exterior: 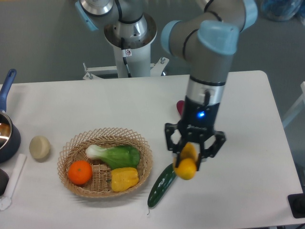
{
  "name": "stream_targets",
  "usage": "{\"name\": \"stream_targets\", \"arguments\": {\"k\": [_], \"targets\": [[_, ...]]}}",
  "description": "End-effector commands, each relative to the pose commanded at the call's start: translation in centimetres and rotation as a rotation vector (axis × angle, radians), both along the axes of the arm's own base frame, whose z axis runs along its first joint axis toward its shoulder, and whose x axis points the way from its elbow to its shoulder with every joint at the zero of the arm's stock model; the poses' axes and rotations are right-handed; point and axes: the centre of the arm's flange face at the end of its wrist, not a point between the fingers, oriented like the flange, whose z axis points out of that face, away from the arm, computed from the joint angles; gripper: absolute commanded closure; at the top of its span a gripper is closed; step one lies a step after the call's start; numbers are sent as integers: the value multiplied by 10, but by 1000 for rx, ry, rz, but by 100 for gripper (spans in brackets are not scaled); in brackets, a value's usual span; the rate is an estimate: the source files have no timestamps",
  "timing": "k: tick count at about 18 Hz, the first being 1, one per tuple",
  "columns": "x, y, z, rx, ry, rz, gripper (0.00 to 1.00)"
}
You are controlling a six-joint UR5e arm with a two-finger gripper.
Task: Place the mango in the basket
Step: 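Carry the held mango over the wicker basket, then lower the mango into the basket beside the bok choy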
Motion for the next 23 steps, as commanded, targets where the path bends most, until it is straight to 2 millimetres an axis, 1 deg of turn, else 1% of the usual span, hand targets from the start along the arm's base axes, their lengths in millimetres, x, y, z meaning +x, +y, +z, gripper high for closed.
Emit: {"name": "stream_targets", "arguments": {"k": [3, 4, 5, 6, 7, 9, 10, 13, 15, 17, 20, 23], "targets": [[23, 8, -8, -11, -21, -24, 65], [31, 8, -10, -16, -22, -34, 65], [36, 6, -15, -25, -28, -40, 65], [42, 5, -25, -39, -41, -46, 65], [53, 4, -32, -50, -51, -57, 65], [67, 0, -47, -71, -71, -75, 65], [78, -3, -48, -77, -75, -85, 65], [99, -14, -66, -107, -84, -125, 65], [107, -22, -77, -128, -87, -143, 65], [119, -22, -85, -152, -57, -205, 65], [125, -21, -99, -194, 37, -354, 65], [125, -16, -106, -192, 66, -424, 65]]}}
